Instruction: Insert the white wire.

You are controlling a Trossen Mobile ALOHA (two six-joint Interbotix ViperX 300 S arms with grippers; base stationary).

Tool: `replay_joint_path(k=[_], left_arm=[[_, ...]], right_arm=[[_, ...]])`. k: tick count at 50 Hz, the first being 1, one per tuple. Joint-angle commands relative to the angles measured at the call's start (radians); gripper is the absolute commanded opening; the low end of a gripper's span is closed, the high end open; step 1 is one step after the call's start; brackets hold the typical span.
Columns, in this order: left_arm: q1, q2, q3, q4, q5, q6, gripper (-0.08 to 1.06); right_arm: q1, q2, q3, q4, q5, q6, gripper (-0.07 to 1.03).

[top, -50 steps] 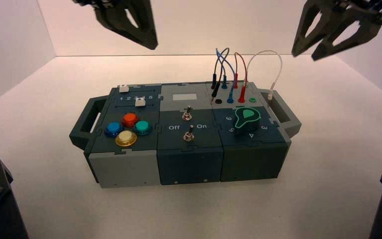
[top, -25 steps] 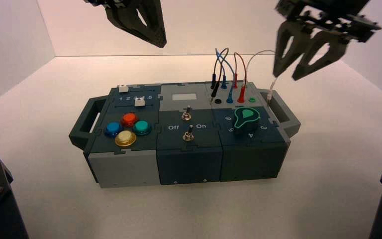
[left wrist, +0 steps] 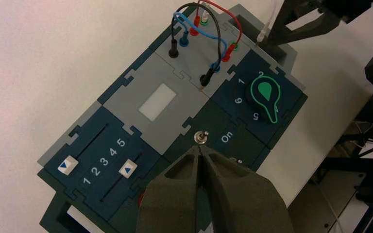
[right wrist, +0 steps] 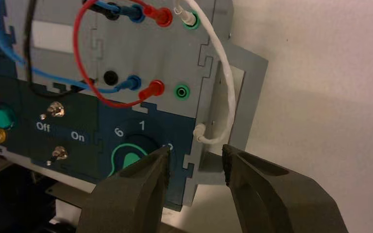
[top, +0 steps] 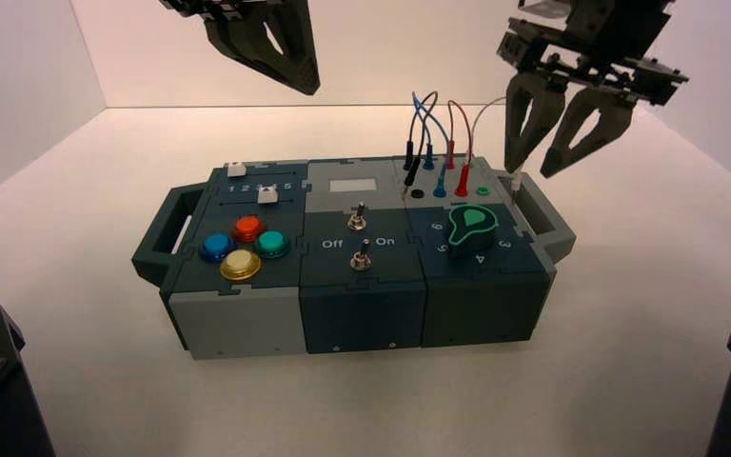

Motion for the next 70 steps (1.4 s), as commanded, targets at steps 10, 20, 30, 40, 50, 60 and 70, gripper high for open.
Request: replay_joint_path(k=[10, 20, 30, 40, 50, 60, 70], left_arm=[[-0.003, -0.012, -0.025, 0.002, -0.006, 0.003, -0.03], [-0.002, -0.015, -0.023, 0.002, -0.006, 0.005, -0.03], [-0.002, -0.02, -0.021, 0.002, -0.006, 0.003, -0.03], [-0.002, -0.021, -0.021, 0.0, -0.006, 0.003, -0.03], [-0.002, -0.021, -0.021, 0.0, -0.006, 0.003, -0.03], [-0.002, -0.021, -0.021, 0.0, -0.006, 0.003, -0.03], [-0.002, -0.021, -0.021, 0.002, -0.006, 0.003, -0.03]], right_arm=[[0.003, 0.012, -0.032, 0.005, -0.011, -0.003, 0.49], [0.003, 0.021, -0.041, 0.005, -0.011, -0.002, 0.48], [0.003, 0.046, -0.044, 0.005, -0.011, -0.002, 0.48], [0.003, 0.064, -0.054, 0.005, -0.014, -0.002, 0.47], [0.003, 0.071, -0.06, 0.005, -0.021, -0.002, 0.45], [0.003, 0.092, -0.066, 0.005, -0.021, -0.002, 0.44], [0.003, 0.106, -0.066, 0.005, -0.021, -0.002, 0.41]])
